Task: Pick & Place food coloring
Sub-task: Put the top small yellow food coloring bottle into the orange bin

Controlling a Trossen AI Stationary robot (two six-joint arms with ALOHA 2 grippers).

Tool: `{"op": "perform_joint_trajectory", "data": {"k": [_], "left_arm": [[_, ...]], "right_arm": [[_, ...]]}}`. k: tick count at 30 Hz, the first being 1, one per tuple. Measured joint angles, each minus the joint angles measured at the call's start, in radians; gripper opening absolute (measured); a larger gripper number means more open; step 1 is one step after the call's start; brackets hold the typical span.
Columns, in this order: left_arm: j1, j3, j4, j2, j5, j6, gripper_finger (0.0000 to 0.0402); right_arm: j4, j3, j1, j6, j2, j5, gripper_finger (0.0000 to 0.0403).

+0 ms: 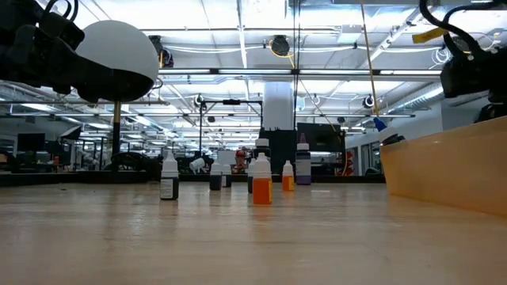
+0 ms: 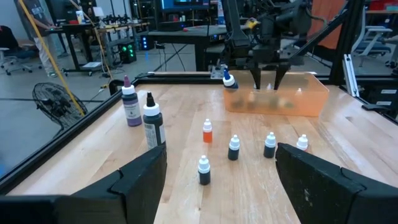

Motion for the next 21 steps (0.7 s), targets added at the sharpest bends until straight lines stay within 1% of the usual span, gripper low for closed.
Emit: {"op": "perform_joint_trajectory", "data": {"k": [4,6,9,11,13,15,17,19,21], "left_arm": [[0.0,0.0,0.0,0.0,0.0,0.0,0.0299],[0.0,0.0,0.0,0.0,0.0,0.0,0.0299],[0.0,0.0,0.0,0.0,0.0,0.0,0.0299],[0.0,0.0,0.0,0.0,0.0,0.0,0.0299],[0.0,0.0,0.0,0.0,0.0,0.0,0.0299],[0.0,0.0,0.0,0.0,0.0,0.0,0.0299],[0.0,0.0,0.0,0.0,0.0,0.0,0.0299],[0.0,0.0,0.0,0.0,0.0,0.0,0.0299],[0.0,0.0,0.0,0.0,0.0,0.0,0.0299]], "right_arm": [[0.001,0.001,-0.035,0.004,-0.077,-0.056,0.0219],[0.011,0.002,-0.052,-0.011,-0.118,-0.054,0.0215],[0.055,0.002,-0.086,-0.091,-0.169,-0.016,0.0209],[0.118,0.002,-0.118,-0.172,-0.197,0.026,0.0207],[0.219,0.002,-0.158,-0.279,-0.216,0.071,0.0205],[0.356,0.002,-0.21,-0.417,-0.227,0.072,0.0205],[0.495,0.003,-0.264,-0.556,-0.225,0.025,0.0205],[0.615,0.003,-0.319,-0.66,-0.213,-0.029,0.0204],[0.693,0.009,-0.374,-0.756,-0.188,-0.08,0.0203]]}}
